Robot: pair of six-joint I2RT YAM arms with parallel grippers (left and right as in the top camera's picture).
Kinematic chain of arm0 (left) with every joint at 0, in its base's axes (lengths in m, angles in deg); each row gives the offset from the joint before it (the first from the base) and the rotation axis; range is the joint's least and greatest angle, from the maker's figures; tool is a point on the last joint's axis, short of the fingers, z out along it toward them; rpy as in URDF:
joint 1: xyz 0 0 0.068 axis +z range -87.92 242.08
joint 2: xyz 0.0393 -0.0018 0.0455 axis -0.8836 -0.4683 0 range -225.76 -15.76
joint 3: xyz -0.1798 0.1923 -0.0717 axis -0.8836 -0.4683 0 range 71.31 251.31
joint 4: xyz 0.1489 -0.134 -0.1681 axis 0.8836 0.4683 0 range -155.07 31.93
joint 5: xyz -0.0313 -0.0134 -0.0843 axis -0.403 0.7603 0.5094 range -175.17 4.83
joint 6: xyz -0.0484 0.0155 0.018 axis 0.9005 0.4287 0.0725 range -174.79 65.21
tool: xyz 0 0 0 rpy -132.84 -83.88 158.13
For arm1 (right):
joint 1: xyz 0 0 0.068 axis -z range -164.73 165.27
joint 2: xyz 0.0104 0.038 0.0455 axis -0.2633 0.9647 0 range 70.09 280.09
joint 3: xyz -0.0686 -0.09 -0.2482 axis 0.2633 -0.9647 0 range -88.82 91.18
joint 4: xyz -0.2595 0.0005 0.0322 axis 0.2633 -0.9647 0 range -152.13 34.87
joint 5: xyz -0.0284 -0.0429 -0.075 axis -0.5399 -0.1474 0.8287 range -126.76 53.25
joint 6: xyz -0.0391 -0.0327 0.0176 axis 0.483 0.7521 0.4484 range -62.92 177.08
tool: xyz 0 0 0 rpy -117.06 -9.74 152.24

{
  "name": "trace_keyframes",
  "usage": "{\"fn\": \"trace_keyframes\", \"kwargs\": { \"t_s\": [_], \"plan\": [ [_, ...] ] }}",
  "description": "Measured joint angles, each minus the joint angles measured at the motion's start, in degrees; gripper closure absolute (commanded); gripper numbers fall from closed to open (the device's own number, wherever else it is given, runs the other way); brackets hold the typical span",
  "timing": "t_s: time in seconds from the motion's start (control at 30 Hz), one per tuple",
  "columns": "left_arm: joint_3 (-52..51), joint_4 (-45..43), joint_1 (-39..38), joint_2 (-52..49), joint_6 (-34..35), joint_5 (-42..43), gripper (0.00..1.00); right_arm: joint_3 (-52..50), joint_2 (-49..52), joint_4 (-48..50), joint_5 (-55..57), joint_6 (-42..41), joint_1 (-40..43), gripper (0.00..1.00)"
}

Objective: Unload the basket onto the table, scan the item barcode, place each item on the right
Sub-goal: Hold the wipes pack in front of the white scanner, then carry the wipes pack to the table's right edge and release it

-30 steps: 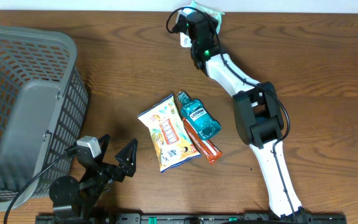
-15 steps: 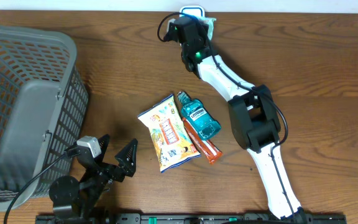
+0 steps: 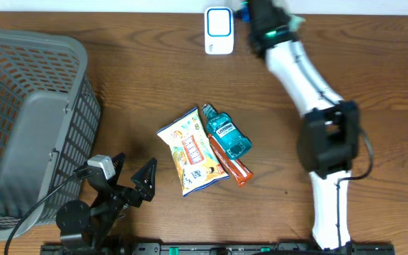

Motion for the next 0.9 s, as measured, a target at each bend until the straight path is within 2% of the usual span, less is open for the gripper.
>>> {"fn": "trace_keyframes", "kwargs": {
  "t_s": [0.2,0.33,0.67,0.7,0.77,0.8,0.83,0.9],
  "plan": [
    [0.0,0.0,0.0,0.0,0.0,0.0,0.02,-1.0,-0.1,-11.4,-2.7,-12.2,14.1,0.99],
    [0.0,0.0,0.0,0.0,0.0,0.0,0.02,-3.6,-0.1,-12.5,-5.1,-19.1,24.0,0.99],
    [0.0,0.0,0.0,0.0,0.0,0.0,0.02,-14.7,-0.1,-9.0,-13.8,-29.3,43.0,0.98],
    [0.0,0.0,0.0,0.0,0.0,0.0,0.02,-14.9,-0.1,-8.8,-14.0,-30.3,44.1,0.95],
    [0.0,0.0,0.0,0.0,0.0,0.0,0.02,-15.0,-0.1,-8.5,-14.5,-33.0,46.8,0.80],
    [0.0,0.0,0.0,0.0,0.0,0.0,0.02,-15.0,-0.1,-8.4,-14.6,-34.2,47.8,0.76],
    [0.0,0.0,0.0,0.0,0.0,0.0,0.02,-15.0,-0.1,-8.4,-14.6,-35.6,48.9,0.68],
    [0.0,0.0,0.0,0.0,0.0,0.0,0.02,-15.0,-0.1,-8.5,-14.8,-38.2,50.7,0.41]
  ]
}}
